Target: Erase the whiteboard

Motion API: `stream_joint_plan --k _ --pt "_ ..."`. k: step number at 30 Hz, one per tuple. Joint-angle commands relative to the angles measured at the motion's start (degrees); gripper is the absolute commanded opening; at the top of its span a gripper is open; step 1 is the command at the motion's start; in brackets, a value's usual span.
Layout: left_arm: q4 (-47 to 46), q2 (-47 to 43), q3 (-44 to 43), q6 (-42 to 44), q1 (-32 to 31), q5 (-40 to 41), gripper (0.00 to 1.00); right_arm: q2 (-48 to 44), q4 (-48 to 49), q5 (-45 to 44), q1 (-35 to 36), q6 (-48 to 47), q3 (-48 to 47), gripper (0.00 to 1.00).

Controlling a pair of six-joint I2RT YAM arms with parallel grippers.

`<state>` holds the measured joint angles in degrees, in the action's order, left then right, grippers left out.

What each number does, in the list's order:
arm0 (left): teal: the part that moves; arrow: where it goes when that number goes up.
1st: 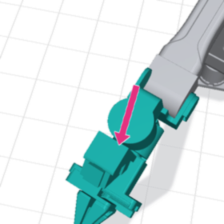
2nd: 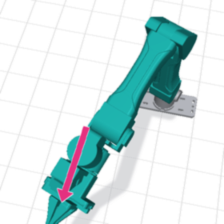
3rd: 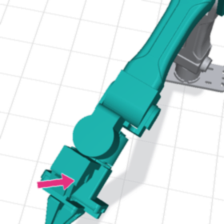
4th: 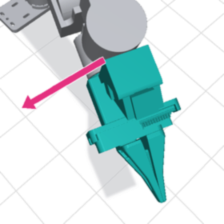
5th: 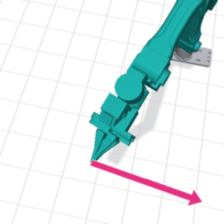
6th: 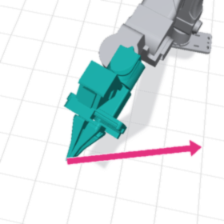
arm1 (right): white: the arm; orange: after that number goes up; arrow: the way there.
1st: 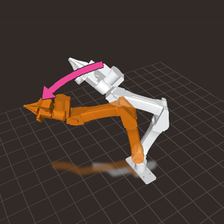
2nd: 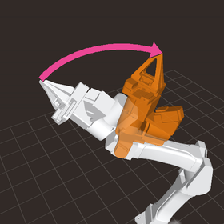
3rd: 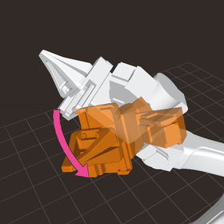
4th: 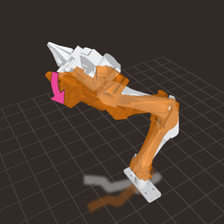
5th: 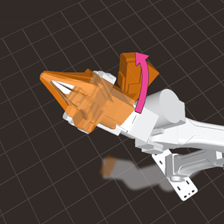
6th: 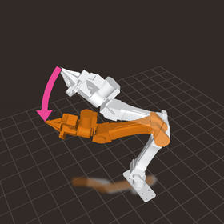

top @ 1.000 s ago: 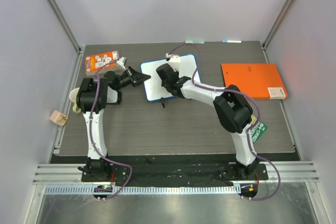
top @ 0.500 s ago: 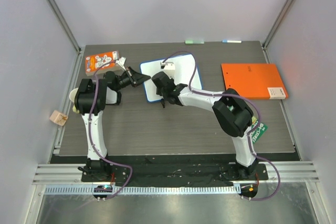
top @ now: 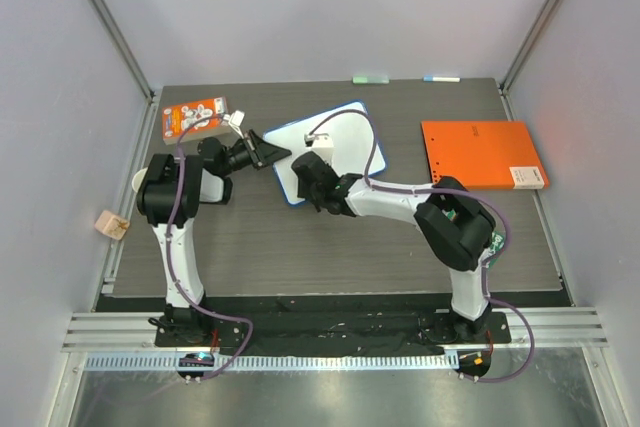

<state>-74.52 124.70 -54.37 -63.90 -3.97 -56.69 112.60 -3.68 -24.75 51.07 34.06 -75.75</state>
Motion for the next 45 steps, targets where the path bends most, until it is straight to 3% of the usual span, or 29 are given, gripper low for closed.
stream_joint_plan --k 1,6,14,18,20,23,26,30,33,38,43,45 --pt "0.4 -7.3 1.2 9.8 -1.0 -0.1 0.36 -6.9 -2.6 1.9 1.4 1.7 6.0 0.01" --pt "10.3 -11.1 1.7 17.1 -0.4 2.8 0.47 -16.1 -1.4 2.2 2.0 2.4 11.9 0.01" --pt "15.1 -13.5 4.9 21.3 0.5 5.8 0.51 -29.3 1.4 3.0 2.9 4.6 23.7 0.01" --pt "15.5 -17.6 8.0 23.4 1.4 9.0 0.54 -33.2 -7.2 0.4 2.9 6.8 27.5 0.01" --pt "20.4 -20.0 8.9 25.7 1.6 13.2 0.57 -34.3 -11.4 -1.5 2.9 7.5 28.7 0.01" --pt "24.9 -26.1 11.8 29.1 1.6 21.1 0.72 -36.3 -17.9 -2.5 2.8 10.6 31.7 0.02" --pt "26.1 -31.3 15.5 29.5 1.5 26.9 0.75 -37.9 -19.1 -1.5 3.0 13.6 34.9 0.09" --pt "28.5 -36.6 18.6 29.7 1.5 30.7 0.91 -36.8 -18.6 -0.4 3.0 15.9 36.8 0.47" --pt "33.7 -40.8 20.3 29.4 1.5 33.1 0.91 -35.7 -17.4 -0.6 2.9 15.8 36.7 0.66" --pt "40.2 -48.9 23.9 25.4 1.3 35.1 0.85 -34.8 -17.9 -3.6 2.9 13.2 34.2 0.79" --pt "47.6 -57.5 26.7 23.9 -1.2 35.7 0.66 -34.2 -18.0 -6.8 2.9 10.4 30.5 0.85" --pt "51.3 -59.8 24.9 25.0 -1.8 35.4 0.49 -33.2 -17.9 -7.8 2.9 8.5 28.5 0.86"
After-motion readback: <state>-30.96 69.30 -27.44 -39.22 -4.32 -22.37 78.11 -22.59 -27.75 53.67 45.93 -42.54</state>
